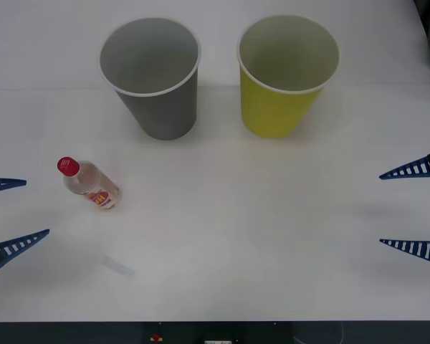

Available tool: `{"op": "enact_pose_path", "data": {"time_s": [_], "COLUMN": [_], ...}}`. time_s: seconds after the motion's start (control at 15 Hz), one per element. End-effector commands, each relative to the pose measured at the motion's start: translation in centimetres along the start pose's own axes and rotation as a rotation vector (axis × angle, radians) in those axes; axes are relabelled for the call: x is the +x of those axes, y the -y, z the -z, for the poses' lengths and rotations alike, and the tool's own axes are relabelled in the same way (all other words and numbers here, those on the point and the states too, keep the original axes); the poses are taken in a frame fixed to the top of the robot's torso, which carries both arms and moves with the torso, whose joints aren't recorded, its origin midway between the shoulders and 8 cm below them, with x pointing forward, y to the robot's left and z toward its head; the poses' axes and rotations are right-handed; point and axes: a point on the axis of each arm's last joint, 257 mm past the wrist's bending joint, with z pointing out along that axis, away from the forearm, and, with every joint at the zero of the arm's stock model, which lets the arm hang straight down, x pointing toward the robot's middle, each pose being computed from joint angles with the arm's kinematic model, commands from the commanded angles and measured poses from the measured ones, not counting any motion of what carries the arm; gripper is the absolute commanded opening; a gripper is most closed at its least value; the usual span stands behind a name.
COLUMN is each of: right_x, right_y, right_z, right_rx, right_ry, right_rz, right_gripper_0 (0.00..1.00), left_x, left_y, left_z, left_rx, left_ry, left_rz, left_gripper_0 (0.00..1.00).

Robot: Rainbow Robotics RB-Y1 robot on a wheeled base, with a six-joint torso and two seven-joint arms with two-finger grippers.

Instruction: Put the can into the green bin and the plastic bottle into the gray bin

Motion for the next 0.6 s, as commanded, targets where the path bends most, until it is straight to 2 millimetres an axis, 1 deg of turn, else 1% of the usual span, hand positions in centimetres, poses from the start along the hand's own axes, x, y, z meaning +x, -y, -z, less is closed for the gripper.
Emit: {"op": "enact_pose_path", "data": {"time_s": [0.07,0.33,0.6], "right_x": [0.0,0.0,0.0], "right_y": [0.0,0.0,0.0], "right_z": [0.0,0.0,0.0], "right_rx": [0.000,0.000,0.000], "right_ry": [0.000,0.000,0.000], "right_rz": [0.000,0.000,0.000], "right_gripper_0": [1.00,1.00,1.00], "left_x": [1.3,1.8,2.7], "left_y": [-0.1,-0.1,1.1], "left_z": [-0.9,-1.7,-4.0], "left_rx": [-0.042,-0.099,-0.141], "left_ry": [0.020,0.069,0.131], "left_rz": [0.088,0.164,0.288], "left_gripper_0": [1.00,1.00,1.00]}}
